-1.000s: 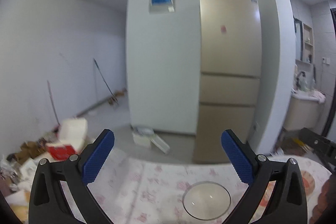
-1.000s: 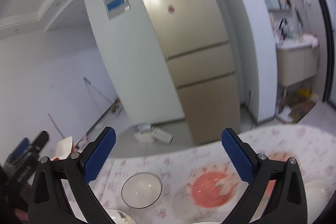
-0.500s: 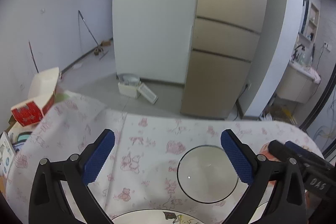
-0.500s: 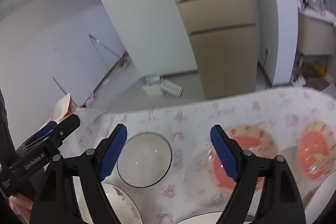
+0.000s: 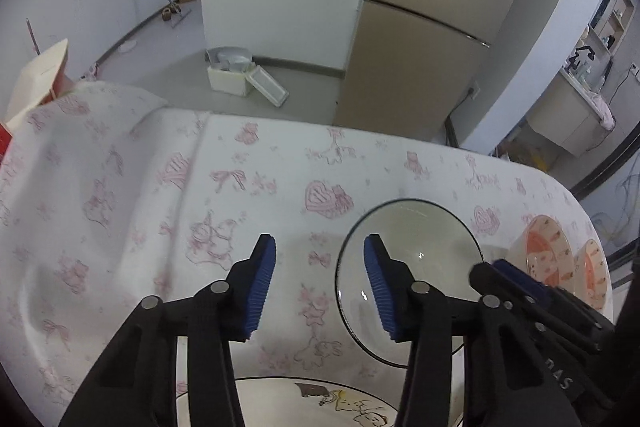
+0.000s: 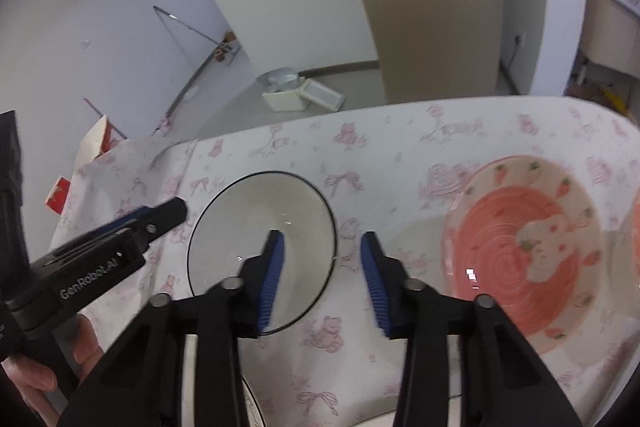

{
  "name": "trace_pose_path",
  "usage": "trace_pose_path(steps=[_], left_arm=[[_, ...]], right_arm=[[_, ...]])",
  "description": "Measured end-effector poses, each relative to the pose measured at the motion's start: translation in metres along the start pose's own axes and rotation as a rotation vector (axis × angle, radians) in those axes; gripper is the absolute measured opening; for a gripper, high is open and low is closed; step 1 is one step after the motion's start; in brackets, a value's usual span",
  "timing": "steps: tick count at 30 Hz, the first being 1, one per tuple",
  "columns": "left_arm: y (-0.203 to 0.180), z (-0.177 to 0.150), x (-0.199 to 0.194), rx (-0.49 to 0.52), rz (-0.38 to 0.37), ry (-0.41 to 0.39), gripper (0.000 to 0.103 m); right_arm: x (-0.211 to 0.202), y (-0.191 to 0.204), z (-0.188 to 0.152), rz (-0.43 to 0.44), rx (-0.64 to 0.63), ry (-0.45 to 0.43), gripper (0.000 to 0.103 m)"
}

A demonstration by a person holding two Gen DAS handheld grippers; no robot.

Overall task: Organize plates and bowls
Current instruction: 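Close the left gripper on the rim of the plain white bowl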

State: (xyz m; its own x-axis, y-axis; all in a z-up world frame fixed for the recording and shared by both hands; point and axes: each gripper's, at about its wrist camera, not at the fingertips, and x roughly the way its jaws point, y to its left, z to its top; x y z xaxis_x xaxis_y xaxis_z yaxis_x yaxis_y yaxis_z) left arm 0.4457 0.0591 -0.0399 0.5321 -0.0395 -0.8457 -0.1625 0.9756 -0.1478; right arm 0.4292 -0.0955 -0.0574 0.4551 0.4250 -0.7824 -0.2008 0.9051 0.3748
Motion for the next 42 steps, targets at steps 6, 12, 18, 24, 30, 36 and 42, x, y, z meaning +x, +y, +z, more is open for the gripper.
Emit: trace_pose_path(steps=[6,12,18,24,30,36,42], left_arm=[[-0.008,-0.004,0.014,0.027,-0.004,0.042,0.039],[-0.011,-0.011,0.038,0.040,-0.008,0.133,0.015],[-0.011,-0.015,0.047,0.039,-0.016,0.160,0.013],[-0.013,-0.017,0.050,0.046,-0.030,0.165,0.013],[-0.013,-0.018,0.048,0.036,-0.027,0.167,0.013],[-0.018,-0.016,0.035,0.033,-0.054,0.160,0.013],[-0.030,-0.013,-0.002,0.055,-0.066,0.072,0.013]], right_arm=[[0.019,-0.001,-0.005,-0.003,0.009,0.032,0.024],[0.031,-0.003,-0.007,-0.017,0.014,0.060,0.018],[0.031,-0.001,-0.008,-0.021,0.015,0.061,0.018],[0.038,0.005,-0.009,-0.050,-0.005,0.073,0.019],[0.038,0.008,-0.008,-0.064,-0.019,0.070,0.018],[0.025,0.005,-0.004,-0.044,-0.001,0.054,0.018],[-0.006,0.006,0.004,-0.030,-0.011,0.006,0.018]])
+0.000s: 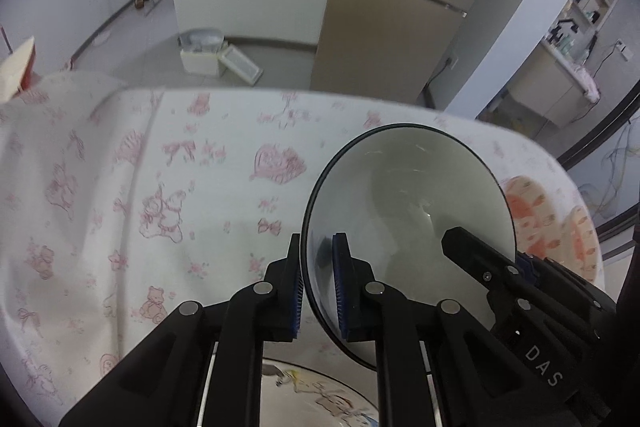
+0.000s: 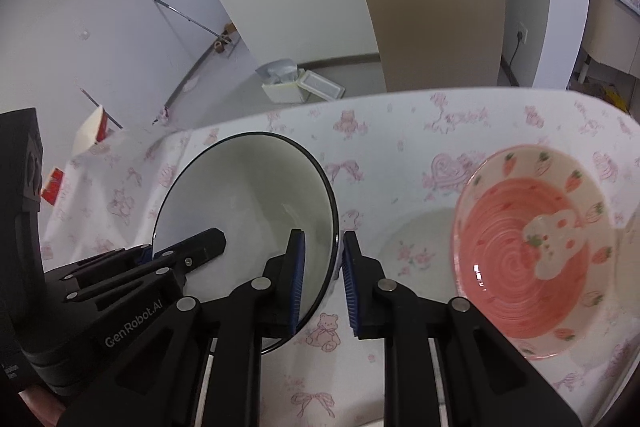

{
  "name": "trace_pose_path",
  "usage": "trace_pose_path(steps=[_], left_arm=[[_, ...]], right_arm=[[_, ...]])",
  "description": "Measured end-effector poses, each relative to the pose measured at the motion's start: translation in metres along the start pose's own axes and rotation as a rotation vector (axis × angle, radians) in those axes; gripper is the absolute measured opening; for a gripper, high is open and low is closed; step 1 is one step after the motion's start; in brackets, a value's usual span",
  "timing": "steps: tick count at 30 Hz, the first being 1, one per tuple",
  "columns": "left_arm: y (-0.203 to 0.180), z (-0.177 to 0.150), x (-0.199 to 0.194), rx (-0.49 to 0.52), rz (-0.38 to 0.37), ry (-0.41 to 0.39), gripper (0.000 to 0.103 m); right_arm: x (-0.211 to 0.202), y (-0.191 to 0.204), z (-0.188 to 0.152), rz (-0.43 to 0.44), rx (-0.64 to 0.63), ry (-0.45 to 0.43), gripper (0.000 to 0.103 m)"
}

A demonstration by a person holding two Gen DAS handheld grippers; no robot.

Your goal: Organize plates and bowls

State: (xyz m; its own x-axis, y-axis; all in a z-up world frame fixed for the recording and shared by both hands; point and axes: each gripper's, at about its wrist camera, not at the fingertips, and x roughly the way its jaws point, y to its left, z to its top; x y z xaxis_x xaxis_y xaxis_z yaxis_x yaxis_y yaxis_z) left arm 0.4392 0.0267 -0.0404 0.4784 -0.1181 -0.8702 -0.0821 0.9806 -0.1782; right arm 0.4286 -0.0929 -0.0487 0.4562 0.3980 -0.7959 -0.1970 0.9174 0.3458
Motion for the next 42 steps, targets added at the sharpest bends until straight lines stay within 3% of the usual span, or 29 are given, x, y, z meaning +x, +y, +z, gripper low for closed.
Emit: trace_pose_path(steps=[8,15,18,24,27,32,42], left_arm=[[-0.030,0.012,-0.067,0.034,-0.067,-0.133,0.013],[-0.102,0.023,-0.127,0.112,-0.051,-0.242,0.013],[-0.127,0.023,-0.136,0.137,-0.052,-0.263,0.013],[-0.161,0.025,-0.121,0.126,-0.170,-0.211,0.012],[-0.180,0.016,-0.114,0.169,-0.128,-0.236,0.012],[-0.186,0.010,-0.085,0.185,-0.093,-0.217,0.012],[-0.169,0.010,-0.037,0.155,-0.129,-0.131,0.012]], right_arm=[[-0.070,0.009,0.017,-0.032,-0.040,-0.083,0.017],[-0.134,-0.021,0.024,-0.034,0.008,-0.179,0.013],[-0.157,-0.036,0.025,-0.038,0.033,-0.229,0.013],[-0.179,-0.068,0.023,-0.112,0.068,-0.308,0.012],[-0.178,-0.082,0.011,-0.127,0.074,-0.328,0.012],[-0.161,-0.105,0.009,-0.097,0.124,-0.291,0.012],[-0.128,-0.117,0.005,-0.112,0.151,-0.211,0.012]])
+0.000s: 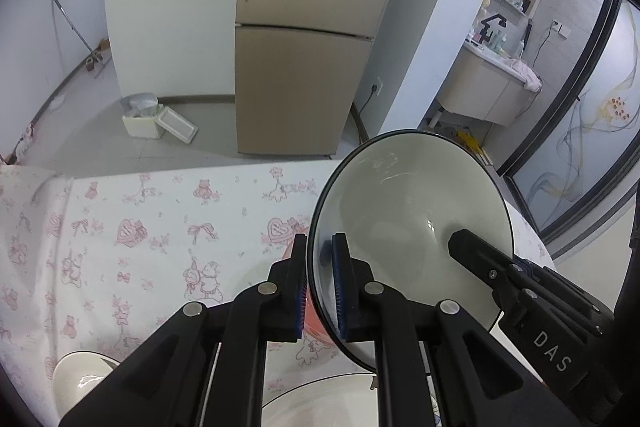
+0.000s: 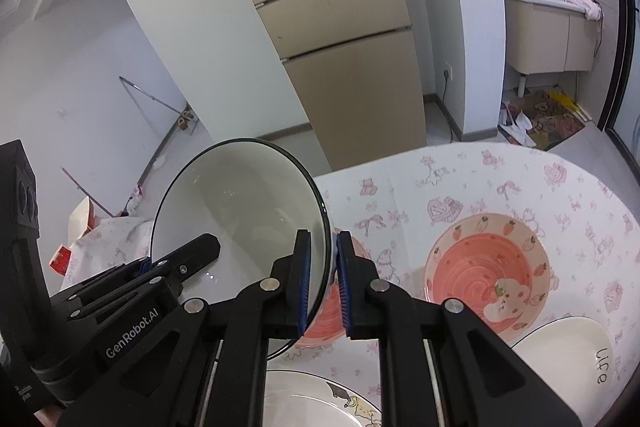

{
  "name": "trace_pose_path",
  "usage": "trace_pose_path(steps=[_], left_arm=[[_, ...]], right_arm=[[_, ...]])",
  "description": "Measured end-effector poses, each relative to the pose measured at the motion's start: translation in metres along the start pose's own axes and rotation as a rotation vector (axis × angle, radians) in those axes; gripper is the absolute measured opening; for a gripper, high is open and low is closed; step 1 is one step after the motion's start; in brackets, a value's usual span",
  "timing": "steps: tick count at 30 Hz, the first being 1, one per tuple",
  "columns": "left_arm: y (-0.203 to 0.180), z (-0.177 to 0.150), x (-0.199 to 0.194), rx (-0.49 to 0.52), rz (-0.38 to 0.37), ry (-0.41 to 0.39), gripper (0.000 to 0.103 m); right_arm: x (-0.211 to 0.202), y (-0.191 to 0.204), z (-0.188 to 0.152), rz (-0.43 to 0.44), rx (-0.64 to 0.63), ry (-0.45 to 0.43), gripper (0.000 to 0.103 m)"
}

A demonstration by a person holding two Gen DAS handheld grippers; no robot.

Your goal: Organize plates and bowls

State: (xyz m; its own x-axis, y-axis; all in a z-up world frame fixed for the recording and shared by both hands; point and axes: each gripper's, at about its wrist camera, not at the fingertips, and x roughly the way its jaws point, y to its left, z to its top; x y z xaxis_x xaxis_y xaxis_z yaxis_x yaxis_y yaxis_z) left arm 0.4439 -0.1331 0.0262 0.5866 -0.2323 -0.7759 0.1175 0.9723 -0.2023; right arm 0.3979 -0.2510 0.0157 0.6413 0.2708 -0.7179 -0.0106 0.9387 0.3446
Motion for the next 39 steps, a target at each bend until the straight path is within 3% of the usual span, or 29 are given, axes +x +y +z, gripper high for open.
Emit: trace_pose_path(steps=[8,13,16,19,25,28,39], left_arm=[[0.013,-0.007,0.042,0.010,-0.004,0.075,0.012],[0.021,-0.013,0.060,0.013,0.028,0.099,0.012],[0.026,-0.016,0.071,0.027,0.088,0.111,0.012],[0.033,-0.018,0.079,0.022,0.081,0.119,0.012],[0.024,-0.020,0.077,0.056,0.080,0.106,0.011],[0.019,-0.020,0.077,0.076,0.107,0.104,0.011],[0.024,-0.020,0.078,0.058,0.081,0.111,0.011]], right_arm=[[0.033,-0.012,-0.007,-0.004,0.035,0.074,0.012],[0.053,-0.007,-0.015,-0.031,0.016,0.115,0.012],[0.057,-0.002,-0.019,-0.048,-0.002,0.118,0.012],[0.056,0.001,-0.021,-0.068,-0.020,0.106,0.012],[0.062,-0.006,-0.020,-0.130,-0.023,0.105,0.012],[0.062,-0.012,-0.017,-0.099,-0.010,0.107,0.012],[0.065,-0.009,-0.019,-0.118,-0.034,0.118,0.012]])
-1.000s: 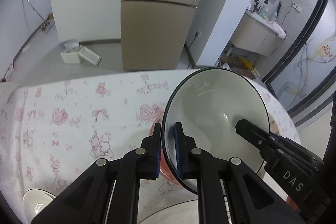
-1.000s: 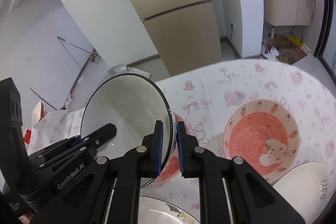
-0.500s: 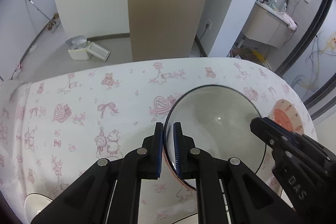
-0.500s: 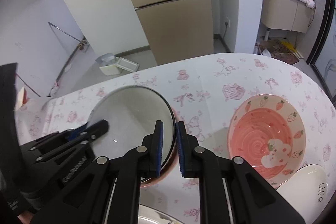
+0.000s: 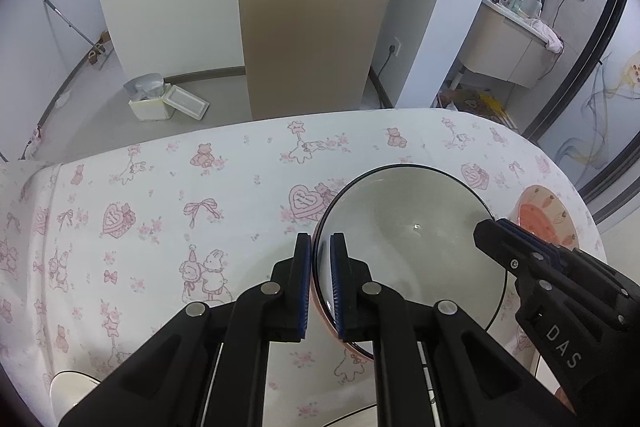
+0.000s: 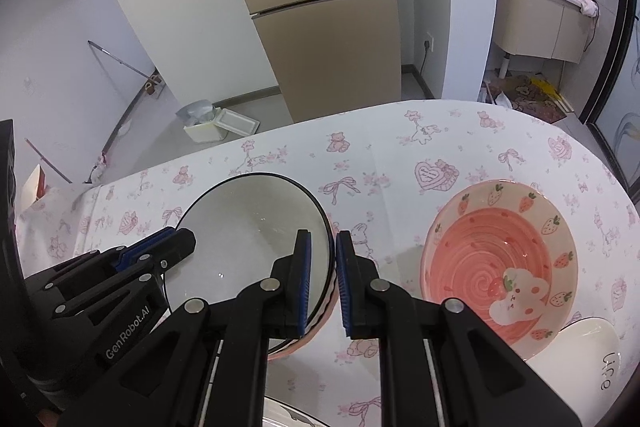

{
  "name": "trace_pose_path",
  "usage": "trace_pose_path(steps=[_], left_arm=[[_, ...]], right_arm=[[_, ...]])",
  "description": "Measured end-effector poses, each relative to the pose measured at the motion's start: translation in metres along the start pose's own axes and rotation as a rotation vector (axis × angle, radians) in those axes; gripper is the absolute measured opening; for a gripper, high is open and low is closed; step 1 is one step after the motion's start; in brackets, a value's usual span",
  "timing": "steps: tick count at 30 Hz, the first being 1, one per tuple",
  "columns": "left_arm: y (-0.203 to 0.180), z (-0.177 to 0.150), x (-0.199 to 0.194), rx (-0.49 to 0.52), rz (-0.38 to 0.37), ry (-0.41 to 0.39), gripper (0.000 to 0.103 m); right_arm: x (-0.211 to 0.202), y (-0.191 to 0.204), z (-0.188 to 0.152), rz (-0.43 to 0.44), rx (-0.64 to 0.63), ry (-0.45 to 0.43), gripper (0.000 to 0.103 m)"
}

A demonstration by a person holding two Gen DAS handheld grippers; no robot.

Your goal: Organize plates and bowls

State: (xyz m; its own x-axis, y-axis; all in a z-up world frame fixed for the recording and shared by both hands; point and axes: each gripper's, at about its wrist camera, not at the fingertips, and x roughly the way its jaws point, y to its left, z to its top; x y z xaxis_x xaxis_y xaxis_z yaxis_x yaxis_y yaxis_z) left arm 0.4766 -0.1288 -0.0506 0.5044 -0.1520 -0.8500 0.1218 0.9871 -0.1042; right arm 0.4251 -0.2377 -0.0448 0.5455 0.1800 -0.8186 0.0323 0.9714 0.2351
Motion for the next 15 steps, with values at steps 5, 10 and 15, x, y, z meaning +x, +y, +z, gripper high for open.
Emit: trace_pose_path(steps=[5,10,15], left_arm=[[0.004,0.001,0.000,-0.021,-0.020,0.006,0.011],[0.009,0.002,-0.002,-0.038,-0.030,0.007,0.011],[0.013,0.003,-0.007,-0.059,-0.041,0.001,0.011]], right_arm=[[0.011,-0.011,-0.001,0.027,0.039,0.048,0.012],[0.008,-0.017,0.000,0.065,0.067,0.045,0.010],[0.002,-0.017,0.001,0.080,0.050,0.019,0.005]])
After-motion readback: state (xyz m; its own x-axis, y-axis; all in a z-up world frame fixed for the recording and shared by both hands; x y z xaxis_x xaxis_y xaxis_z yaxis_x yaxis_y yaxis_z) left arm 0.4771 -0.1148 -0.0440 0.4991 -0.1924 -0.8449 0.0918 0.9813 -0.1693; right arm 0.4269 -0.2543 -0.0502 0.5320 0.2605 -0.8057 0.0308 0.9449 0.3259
